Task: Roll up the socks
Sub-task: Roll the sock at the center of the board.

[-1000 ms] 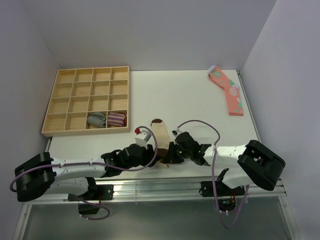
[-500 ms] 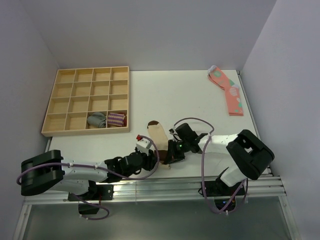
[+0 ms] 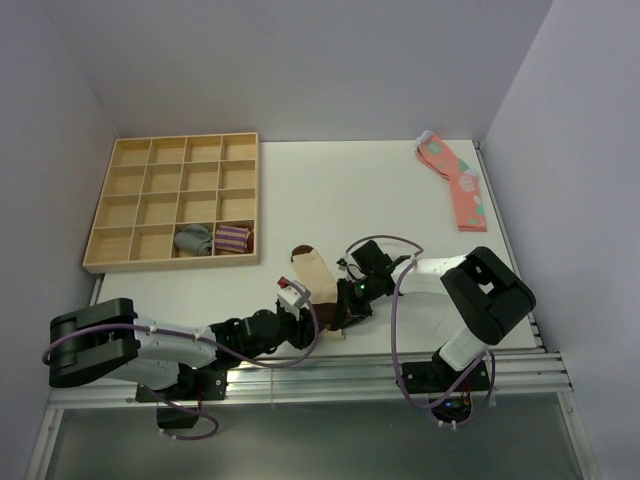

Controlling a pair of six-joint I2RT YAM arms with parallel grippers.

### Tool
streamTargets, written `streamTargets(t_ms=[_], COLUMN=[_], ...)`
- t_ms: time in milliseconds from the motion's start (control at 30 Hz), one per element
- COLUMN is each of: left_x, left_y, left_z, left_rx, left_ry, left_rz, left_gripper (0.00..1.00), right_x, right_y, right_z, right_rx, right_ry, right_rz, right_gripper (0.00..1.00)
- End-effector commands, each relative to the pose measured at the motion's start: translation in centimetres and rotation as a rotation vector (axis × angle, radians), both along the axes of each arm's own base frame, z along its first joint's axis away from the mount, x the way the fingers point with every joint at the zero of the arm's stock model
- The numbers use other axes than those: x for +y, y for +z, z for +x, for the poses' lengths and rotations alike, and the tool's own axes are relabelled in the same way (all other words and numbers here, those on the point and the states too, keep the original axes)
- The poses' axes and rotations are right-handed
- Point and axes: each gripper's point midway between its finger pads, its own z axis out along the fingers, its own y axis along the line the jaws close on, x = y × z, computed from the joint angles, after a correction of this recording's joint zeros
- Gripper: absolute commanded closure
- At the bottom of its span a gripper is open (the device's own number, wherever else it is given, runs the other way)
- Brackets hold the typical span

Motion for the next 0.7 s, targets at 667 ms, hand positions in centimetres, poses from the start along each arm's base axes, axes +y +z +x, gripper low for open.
streamTargets(t_ms=[667], left_x=[-3.0], left_y=[-1.8], left_z=[-1.9], left_rx=[0.025], left_ry=[-0.140], left_rz=[0.036], left_gripper=[0.58], right_x=[-2.2], right_y=[-2.2], right_z=[-0.5], right_rx=[0.033], right_ry=[0.026], right_rz=[-0.123], right_gripper=[0.90])
